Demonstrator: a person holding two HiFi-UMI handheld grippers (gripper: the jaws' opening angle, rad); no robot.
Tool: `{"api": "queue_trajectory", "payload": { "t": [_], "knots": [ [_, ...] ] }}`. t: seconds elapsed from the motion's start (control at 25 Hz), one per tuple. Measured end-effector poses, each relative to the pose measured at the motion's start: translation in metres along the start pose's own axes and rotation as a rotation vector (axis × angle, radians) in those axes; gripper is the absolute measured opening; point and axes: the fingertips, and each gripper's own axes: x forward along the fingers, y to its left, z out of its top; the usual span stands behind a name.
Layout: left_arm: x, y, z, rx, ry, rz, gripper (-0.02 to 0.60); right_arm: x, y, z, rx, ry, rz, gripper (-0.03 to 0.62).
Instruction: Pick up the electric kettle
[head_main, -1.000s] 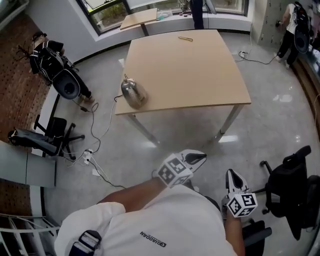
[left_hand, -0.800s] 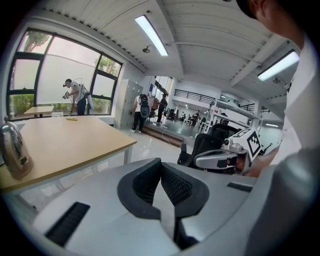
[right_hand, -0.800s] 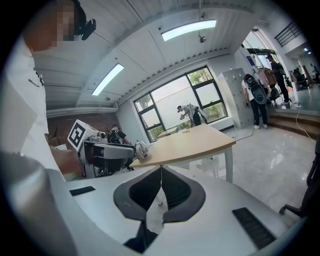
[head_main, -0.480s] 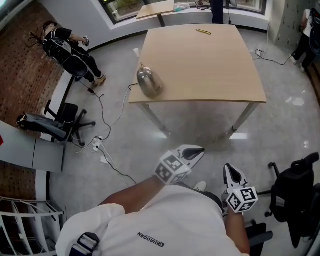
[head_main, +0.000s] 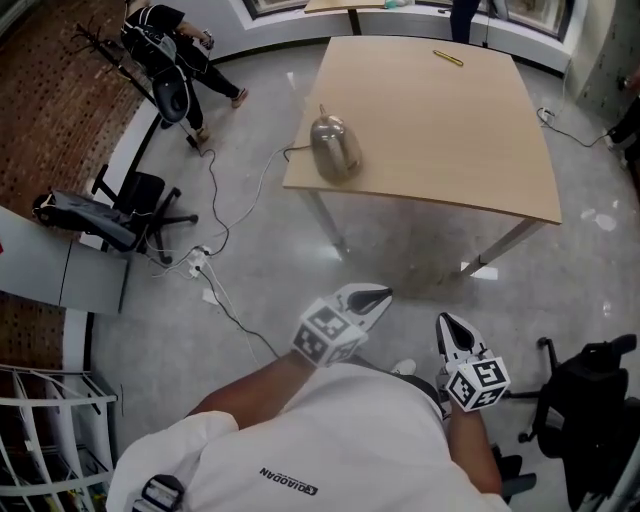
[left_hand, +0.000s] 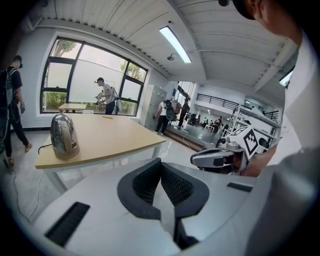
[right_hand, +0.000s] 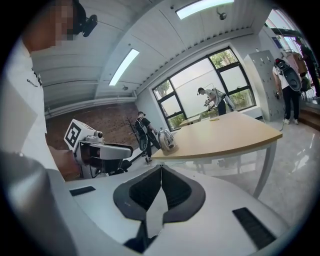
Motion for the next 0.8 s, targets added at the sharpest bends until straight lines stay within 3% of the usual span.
{"api": "queue_trajectory", "payload": {
  "t": [0.44,0.8],
  "knots": [
    [-0.065,0.124,0.003,-0.027,-0.057,0.083,-0.005,0.123,0.059,0.031,-0.061,0.034,0.053,0.021],
    [-0.098,0.223,0.01,-0.013,-0.065,0.069,-0.005,0.223,0.103,0.045,-0.08,0.066,0.039,0.021]
  ]
}}
